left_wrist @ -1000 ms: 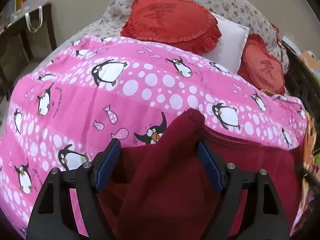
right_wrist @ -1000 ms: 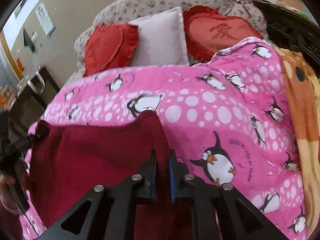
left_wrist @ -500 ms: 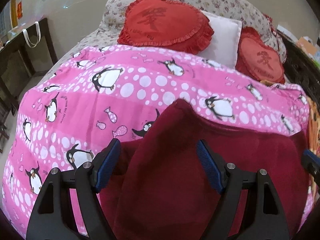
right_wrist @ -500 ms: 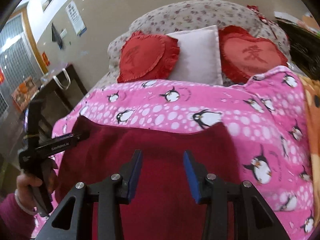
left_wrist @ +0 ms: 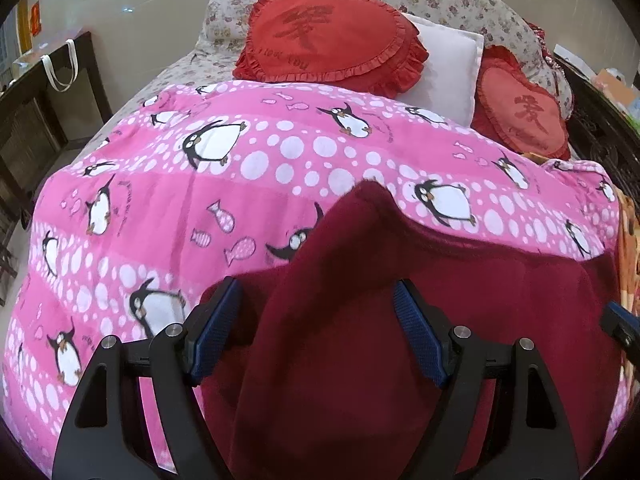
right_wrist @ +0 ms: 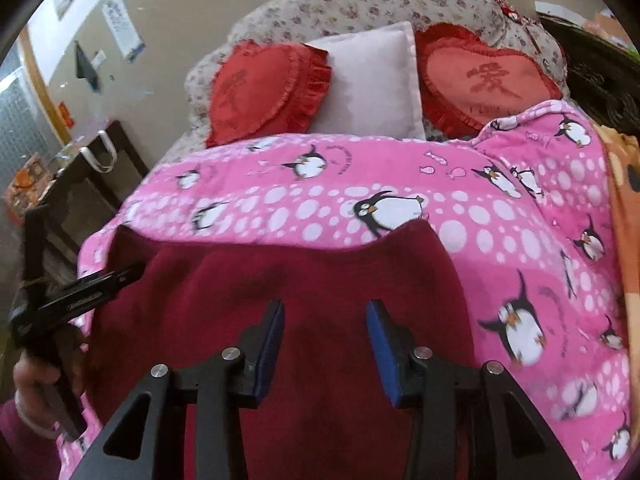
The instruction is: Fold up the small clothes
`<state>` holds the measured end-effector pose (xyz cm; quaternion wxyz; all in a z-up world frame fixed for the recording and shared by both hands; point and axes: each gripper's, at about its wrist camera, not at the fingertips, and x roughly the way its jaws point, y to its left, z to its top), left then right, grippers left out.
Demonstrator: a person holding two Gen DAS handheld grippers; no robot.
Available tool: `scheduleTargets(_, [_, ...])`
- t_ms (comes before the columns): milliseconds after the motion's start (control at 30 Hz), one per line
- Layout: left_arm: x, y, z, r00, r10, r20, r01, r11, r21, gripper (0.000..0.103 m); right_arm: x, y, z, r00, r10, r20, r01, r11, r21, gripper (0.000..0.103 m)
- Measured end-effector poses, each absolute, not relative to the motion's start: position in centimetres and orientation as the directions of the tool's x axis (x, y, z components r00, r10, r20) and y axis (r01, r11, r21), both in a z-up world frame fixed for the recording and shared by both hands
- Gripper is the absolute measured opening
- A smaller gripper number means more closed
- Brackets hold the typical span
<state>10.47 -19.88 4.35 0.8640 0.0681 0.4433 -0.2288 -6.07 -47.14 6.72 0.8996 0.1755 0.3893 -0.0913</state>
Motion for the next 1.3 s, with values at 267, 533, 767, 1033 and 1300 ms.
scheduleTargets(267, [6.1, -15.6, 5.3, 0.47, -0.406, -0.784, 0.477, 0.864, -0.162, 0.079, -11.8, -45.1, 5.9, 0.67, -0.044, -0.741, 0.306, 0.926, 0.222, 0.044])
scheduleTargets(533, [3.9, -9.6, 4.3, 0.46, -0.412, -0.787, 0.389, 0.89, -0.239, 0.079, -11.1, -44.6, 5.3, 0.609, -0.01, -0.793, 0.318, 0.919, 0.232, 0.045])
scheduleTargets(767, [4.5, -6.7, 3.1, 0.454, -0.431, -0.78, 0.333, 0.894, -0.301, 0.079, -8.4, -40.4, 7.0, 0.618, 0.111, -0.778, 0.222, 0.925, 0.308, 0.051])
scheduleTargets(1033, [5.0, -6.1, -0.2, 0.381, -0.509, -0.772, 0.272, 0.86, -0.432, 0.079, -1.4, -34.5, 6.9, 0.562, 0.206, -0.801, 0.114, 0.94, 0.322, 0.063])
scheduleTargets(1300, [5.0, -5.8, -0.6, 0.383, -0.539, -0.75, 0.263, 0.842, -0.471, 0.079, 5.8, -27.2, 6.9, 0.534, 0.148, -0.833, -0.039, 0.988, 0.151, 0.063])
